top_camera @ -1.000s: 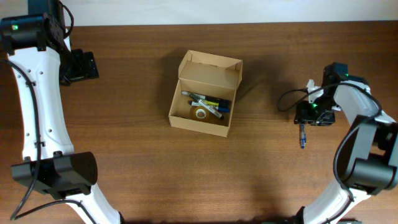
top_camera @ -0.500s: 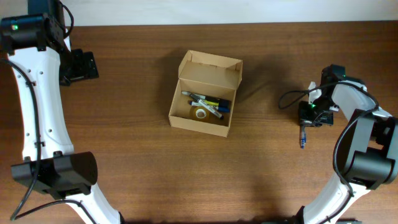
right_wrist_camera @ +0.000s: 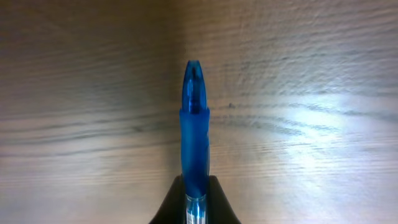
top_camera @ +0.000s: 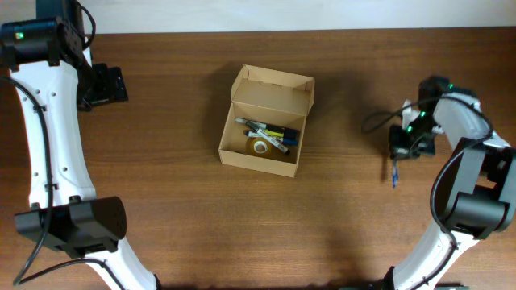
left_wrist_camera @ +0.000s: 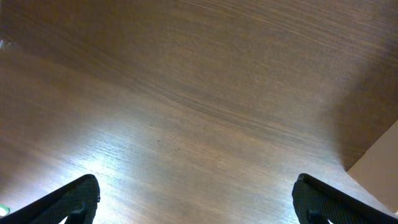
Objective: Pack container
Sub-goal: 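Lower the right gripper onto the blue pen and grasp it, then carry the blue pen into the box and release it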
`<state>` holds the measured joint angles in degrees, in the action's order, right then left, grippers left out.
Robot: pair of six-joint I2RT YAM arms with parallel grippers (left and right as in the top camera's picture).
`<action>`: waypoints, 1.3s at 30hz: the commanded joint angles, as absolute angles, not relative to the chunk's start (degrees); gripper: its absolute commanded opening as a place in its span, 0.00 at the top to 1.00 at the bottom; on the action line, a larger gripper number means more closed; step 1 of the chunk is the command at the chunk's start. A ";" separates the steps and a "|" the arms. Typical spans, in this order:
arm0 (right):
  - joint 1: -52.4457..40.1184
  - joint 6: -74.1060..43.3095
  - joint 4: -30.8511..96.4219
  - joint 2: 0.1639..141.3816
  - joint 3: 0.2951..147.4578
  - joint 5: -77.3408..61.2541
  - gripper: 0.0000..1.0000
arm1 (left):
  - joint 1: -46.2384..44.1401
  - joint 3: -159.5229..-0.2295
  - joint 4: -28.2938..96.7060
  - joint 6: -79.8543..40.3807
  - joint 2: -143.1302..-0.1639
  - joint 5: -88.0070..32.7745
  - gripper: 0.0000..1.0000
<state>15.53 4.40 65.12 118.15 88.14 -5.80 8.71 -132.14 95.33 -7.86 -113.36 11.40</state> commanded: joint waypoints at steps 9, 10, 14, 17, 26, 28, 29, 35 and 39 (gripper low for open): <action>3.92 10.28 83.26 115.94 131.33 -9.93 0.96 | 8.91 -131.81 95.39 -7.38 -112.86 11.81 0.00; 1.56 13.04 84.36 115.94 134.72 -9.91 0.96 | 8.91 -131.81 95.39 -7.40 -112.86 11.81 0.00; -9.80 24.32 86.61 115.94 144.29 -9.91 0.96 | 8.91 -131.81 95.39 -7.38 -112.86 11.81 0.00; -18.48 33.82 86.70 115.96 145.56 -9.89 0.96 | 8.91 -131.81 95.39 -7.38 -112.86 11.81 0.00; -33.91 50.43 88.92 120.29 140.81 -9.08 0.96 | 8.91 -131.81 95.39 -7.38 -112.86 11.81 0.00; -34.61 50.41 88.97 122.30 138.93 -9.08 0.96 | 8.91 -131.81 95.39 -7.38 -112.86 11.81 0.00; -34.79 50.50 88.90 123.31 138.06 -9.06 0.96 | 8.91 -131.81 95.39 -7.40 -112.86 11.81 0.00; -34.81 50.57 85.23 129.05 132.11 -9.06 0.96 | 8.91 -131.81 95.39 -7.40 -112.86 11.81 0.00; -34.41 50.54 82.32 132.40 128.53 -8.82 0.96 | 8.91 -131.81 95.39 -7.40 -112.86 11.81 0.00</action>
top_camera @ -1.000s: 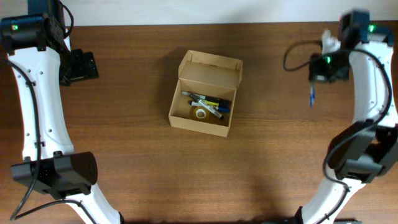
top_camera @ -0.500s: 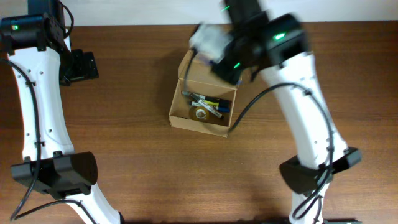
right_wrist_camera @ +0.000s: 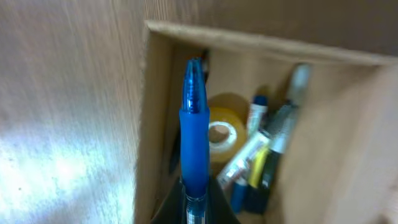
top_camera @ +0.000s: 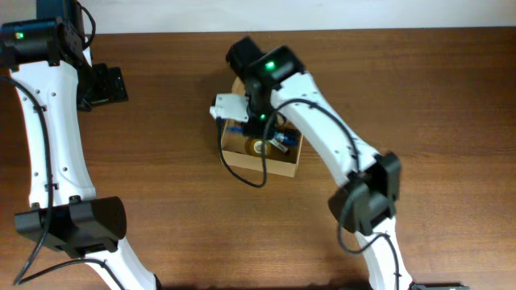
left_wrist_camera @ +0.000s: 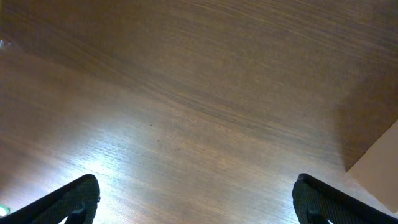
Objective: Pack container
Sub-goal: 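Carry the blue pen into the box and release it, then release the blue pen in the box and lift the right gripper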
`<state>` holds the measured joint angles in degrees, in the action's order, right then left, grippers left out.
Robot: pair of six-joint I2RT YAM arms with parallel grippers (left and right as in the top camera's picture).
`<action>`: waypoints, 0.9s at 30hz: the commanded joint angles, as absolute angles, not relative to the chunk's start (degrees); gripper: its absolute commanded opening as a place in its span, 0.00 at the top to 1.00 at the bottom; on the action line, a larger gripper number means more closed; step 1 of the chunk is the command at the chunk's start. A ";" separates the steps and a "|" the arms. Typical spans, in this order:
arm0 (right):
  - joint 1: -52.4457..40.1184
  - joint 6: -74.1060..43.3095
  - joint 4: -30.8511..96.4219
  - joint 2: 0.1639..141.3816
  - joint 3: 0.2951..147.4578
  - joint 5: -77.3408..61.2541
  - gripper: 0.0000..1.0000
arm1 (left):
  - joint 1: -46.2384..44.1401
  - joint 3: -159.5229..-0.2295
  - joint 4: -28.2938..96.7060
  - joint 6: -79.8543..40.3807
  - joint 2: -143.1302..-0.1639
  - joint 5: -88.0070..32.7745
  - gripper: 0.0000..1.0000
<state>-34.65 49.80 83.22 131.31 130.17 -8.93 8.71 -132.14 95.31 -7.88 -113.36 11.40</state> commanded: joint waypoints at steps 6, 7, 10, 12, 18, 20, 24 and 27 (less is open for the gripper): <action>-32.05 48.82 78.11 135.09 123.66 -9.58 0.96 | 8.91 -131.81 95.39 -7.38 -112.86 11.81 0.00; -31.59 48.82 77.89 135.17 123.22 -10.68 0.96 | 8.91 -131.81 95.39 -7.38 -112.86 11.81 0.00; -30.33 48.75 77.06 135.39 122.63 -14.87 0.96 | 8.91 -131.81 95.39 -7.38 -112.86 11.81 0.00; -29.91 46.92 75.42 135.39 122.23 -15.46 0.96 | 8.91 -131.81 95.39 -7.38 -112.86 11.81 0.00; -29.93 42.87 70.37 135.39 119.50 -15.42 0.96 | 8.91 -131.81 95.39 -7.40 -112.86 11.81 0.00; -30.02 42.09 69.14 135.41 117.73 -15.42 0.96 | 8.91 -131.81 95.39 -7.40 -112.86 11.81 0.00; -29.91 41.74 68.82 135.41 115.35 -14.76 0.96 | 8.91 -131.81 95.39 -7.40 -112.86 11.81 0.00; -29.80 40.97 69.04 135.41 115.28 -13.04 0.96 | 8.91 -131.81 95.39 -7.38 -112.86 11.81 0.00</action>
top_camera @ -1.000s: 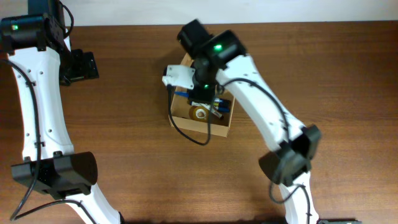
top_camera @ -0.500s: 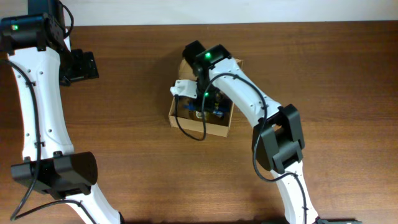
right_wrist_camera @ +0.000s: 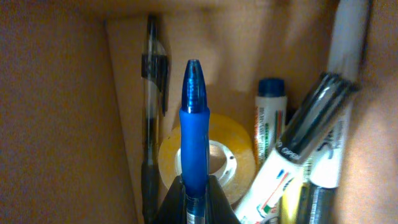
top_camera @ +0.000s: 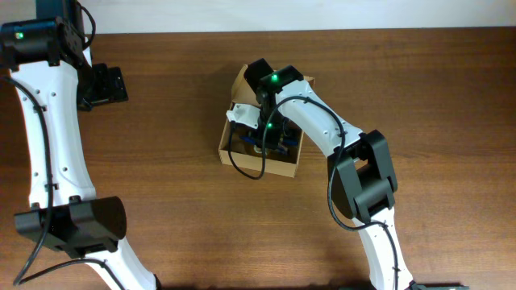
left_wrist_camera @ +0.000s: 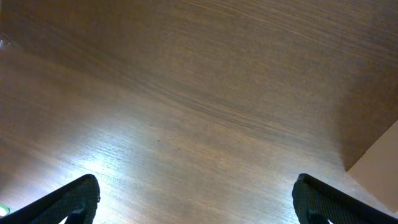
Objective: Pack container
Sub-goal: 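Release the blue pen in the box and lift the right gripper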
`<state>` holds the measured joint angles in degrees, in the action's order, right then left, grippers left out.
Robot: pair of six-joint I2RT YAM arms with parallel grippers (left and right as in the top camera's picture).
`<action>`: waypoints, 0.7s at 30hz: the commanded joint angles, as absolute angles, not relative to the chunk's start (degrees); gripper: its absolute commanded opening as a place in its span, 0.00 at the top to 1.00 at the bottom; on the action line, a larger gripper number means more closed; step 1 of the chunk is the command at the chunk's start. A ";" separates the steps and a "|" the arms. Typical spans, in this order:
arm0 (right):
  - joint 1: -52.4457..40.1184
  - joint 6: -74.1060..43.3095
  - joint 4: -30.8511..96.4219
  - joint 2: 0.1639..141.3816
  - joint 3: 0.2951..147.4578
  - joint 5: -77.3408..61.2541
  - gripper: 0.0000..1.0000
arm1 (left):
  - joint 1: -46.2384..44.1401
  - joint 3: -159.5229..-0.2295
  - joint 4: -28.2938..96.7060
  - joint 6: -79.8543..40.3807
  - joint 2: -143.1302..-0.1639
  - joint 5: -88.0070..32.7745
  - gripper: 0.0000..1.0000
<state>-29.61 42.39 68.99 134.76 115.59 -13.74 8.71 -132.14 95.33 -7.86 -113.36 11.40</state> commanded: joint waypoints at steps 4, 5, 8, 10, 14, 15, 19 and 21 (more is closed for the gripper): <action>-29.82 39.29 70.17 135.37 115.87 -9.85 0.65 | 8.91 -131.81 95.39 -7.38 -112.86 11.81 0.00; -29.87 39.29 71.11 135.37 116.20 -9.54 0.60 | 8.91 -131.81 95.39 -7.40 -112.86 11.81 0.00; -30.13 38.41 74.00 134.85 118.43 -9.65 0.59 | 8.91 -131.81 95.39 -7.40 -112.86 11.81 0.00; -30.13 36.25 74.46 133.93 120.73 -9.72 0.59 | 8.91 -131.81 95.39 -7.40 -112.86 11.81 0.00; -30.13 35.03 77.25 131.17 128.38 -9.82 0.34 | 8.91 -131.81 95.39 -7.38 -112.86 11.81 0.00; -30.13 34.87 78.74 130.52 130.82 -9.82 0.29 | 8.91 -131.81 95.39 -7.38 -112.86 11.81 0.00; -30.06 29.41 81.49 127.22 140.18 -9.80 0.32 | 8.91 -131.81 95.39 -7.40 -112.86 11.81 0.00; -29.95 26.22 82.00 125.64 144.14 -9.52 0.42 | 8.91 -131.81 95.39 -7.38 -112.86 11.81 0.00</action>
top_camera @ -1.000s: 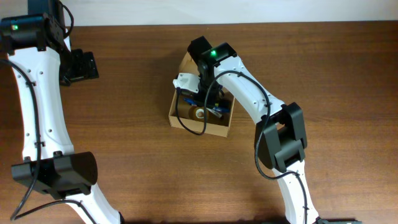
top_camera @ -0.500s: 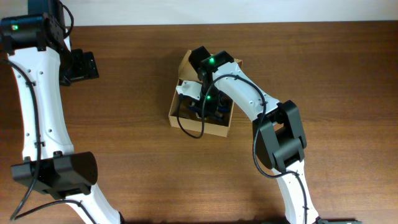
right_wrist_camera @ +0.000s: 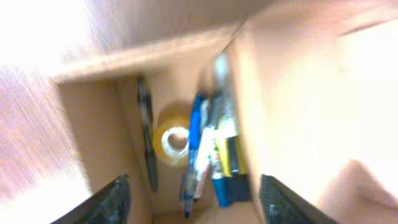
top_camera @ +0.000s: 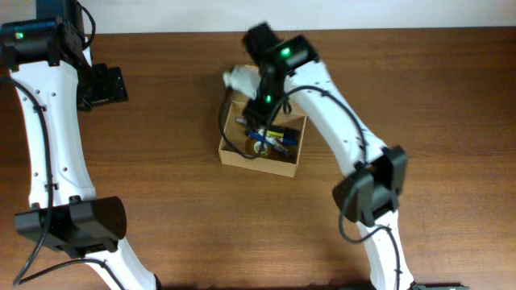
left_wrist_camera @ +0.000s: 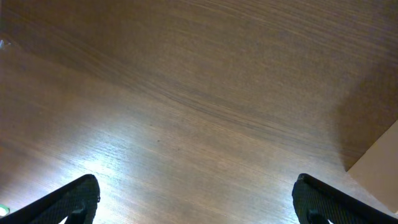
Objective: Pack container
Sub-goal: 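Release the blue pen in the box and lift the right gripper, then bring both grippers to the box's left and right sides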
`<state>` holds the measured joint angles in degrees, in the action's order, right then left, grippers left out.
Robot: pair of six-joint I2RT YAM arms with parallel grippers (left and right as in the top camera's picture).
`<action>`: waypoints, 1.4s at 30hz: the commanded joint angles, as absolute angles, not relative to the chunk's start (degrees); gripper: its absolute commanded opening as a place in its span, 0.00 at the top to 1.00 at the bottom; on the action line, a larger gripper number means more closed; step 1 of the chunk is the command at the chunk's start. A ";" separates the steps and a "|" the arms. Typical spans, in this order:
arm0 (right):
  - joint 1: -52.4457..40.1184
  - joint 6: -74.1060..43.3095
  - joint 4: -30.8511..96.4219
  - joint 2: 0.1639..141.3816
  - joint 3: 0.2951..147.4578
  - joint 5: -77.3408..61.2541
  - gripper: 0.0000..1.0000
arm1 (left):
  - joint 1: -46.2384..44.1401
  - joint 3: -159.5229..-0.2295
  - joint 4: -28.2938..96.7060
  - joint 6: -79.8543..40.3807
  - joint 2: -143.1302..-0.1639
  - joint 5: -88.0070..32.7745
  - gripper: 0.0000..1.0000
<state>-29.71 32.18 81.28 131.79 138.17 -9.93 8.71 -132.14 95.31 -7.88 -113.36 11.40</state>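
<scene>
The open cardboard box [top_camera: 256, 159] stands mid-table. In the right wrist view its floor holds a roll of clear tape [right_wrist_camera: 172, 138], a thin black pen [right_wrist_camera: 148, 143], several markers [right_wrist_camera: 225, 155] and the blue pen [right_wrist_camera: 192, 152], which lies loose between the tape and the markers. My right gripper [right_wrist_camera: 194, 183] hangs open above the box with nothing between its fingers [right_wrist_camera: 114, 200]; from overhead the right gripper [top_camera: 264, 100] sits over the box's far part. Far to the left, my left gripper [top_camera: 101, 84] stands open over bare wood, its fingers [left_wrist_camera: 73, 200] wide apart.
The brown wooden table [top_camera: 419, 209] stretches around the box. A pale corner of the box [left_wrist_camera: 380, 167] shows at the right edge of the left wrist view. The box's raised back flap [right_wrist_camera: 298, 93] stands close to my right gripper.
My right gripper was shut on the blue pen low inside the box. Now it is open and higher above the box, and the pen lies on the box floor beside the tape.
My right gripper first held the blue pen over the table's right side. Then it held the pen above the box's left rim, then deep inside over the tape. Now the pen lies in the box and the gripper is open. The left arm never moved.
</scene>
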 commanded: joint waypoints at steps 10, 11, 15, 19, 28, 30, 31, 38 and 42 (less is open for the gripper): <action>-28.67 4.16 82.37 118.06 156.64 3.53 0.61 | 8.91 -131.81 95.39 -7.40 -112.86 11.81 0.00; -27.90 2.46 82.39 117.23 156.73 3.99 0.66 | 8.91 -131.81 95.39 -7.38 -112.86 11.81 0.00; -22.96 -4.86 83.42 115.11 156.73 3.68 0.86 | 8.91 -131.81 94.94 -7.42 -112.86 11.70 0.00; -16.38 -8.95 86.54 115.28 156.51 0.80 0.96 | 8.91 -131.81 87.96 -7.42 -112.86 9.13 0.00; -3.22 -10.39 92.53 117.19 156.22 -7.60 0.96 | 8.91 -131.81 78.98 -7.42 -112.90 -9.34 0.65; -1.39 -11.33 94.21 117.93 155.85 -7.62 0.96 | 8.75 -131.50 76.25 -7.42 -112.92 -13.28 0.86; -0.78 -11.33 94.78 118.41 155.41 -7.86 0.96 | 8.56 -131.24 75.11 -7.42 -112.92 -14.33 0.86; 1.06 -11.49 93.08 122.96 147.13 -12.03 0.96 | 5.58 -131.07 72.31 -7.05 -118.43 -21.74 0.98; 1.26 -11.49 88.68 126.28 140.31 -19.31 0.96 | 5.41 -131.07 74.06 -5.63 -126.37 -32.42 0.99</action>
